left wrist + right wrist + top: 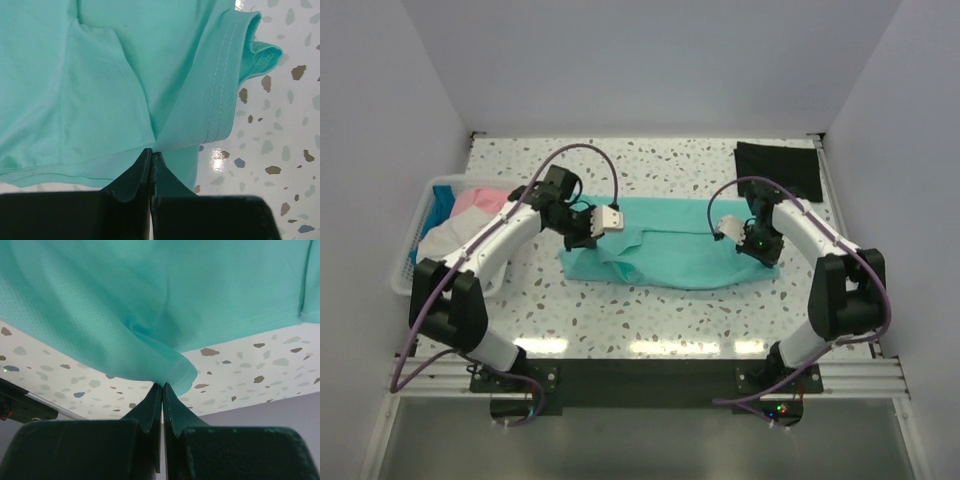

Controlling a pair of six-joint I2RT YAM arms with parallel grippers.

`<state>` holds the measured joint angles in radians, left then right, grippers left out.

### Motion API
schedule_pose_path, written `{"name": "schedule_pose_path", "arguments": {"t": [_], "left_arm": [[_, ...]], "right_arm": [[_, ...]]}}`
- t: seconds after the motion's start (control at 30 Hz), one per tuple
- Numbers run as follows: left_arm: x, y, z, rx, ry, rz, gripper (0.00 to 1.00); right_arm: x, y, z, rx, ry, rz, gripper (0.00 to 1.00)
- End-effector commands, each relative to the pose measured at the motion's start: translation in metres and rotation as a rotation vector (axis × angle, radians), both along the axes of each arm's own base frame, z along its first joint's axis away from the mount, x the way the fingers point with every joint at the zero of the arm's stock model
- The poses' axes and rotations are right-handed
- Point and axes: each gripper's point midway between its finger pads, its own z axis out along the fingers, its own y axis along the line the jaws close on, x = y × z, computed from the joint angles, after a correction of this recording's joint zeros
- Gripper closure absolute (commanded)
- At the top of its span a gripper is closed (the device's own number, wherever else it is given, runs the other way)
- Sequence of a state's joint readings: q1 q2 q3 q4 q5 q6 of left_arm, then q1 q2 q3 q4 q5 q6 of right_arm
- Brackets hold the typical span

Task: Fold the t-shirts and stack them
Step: Fold the tshirt

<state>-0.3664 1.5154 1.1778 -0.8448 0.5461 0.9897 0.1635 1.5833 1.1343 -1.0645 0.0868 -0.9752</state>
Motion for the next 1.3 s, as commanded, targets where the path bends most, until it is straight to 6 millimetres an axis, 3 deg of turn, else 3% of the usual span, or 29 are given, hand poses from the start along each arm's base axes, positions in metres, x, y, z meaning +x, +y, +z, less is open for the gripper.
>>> {"name": "schedule_pose_path", "arguments": {"t": [0.0,0.47,0.83,1.27], "left_arm": [[0.022,-0.003,0.013,-0.027,-0.026,-0.014,1.0],[0.091,0.0,0.0,-0.035,-0.047,0.068,1.0],[0.109,-0.006,-0.01,-0.039,-0.022,0.078,1.0],[0.12,0.001,-0.022,-0.021,-0.02,0.1,1.0]], "right_arm": [[0.016,-0.002,0.007,0.003,-0.002,0.026,1.0],[0.071,-0.01,-0.007,-0.016,0.044,0.034,1.0],[0.095,-0.018,-0.014,-0.025,0.055,0.042,1.0],[0.117,-0.02,-0.026,-0.036,0.069,0.055,1.0]]}}
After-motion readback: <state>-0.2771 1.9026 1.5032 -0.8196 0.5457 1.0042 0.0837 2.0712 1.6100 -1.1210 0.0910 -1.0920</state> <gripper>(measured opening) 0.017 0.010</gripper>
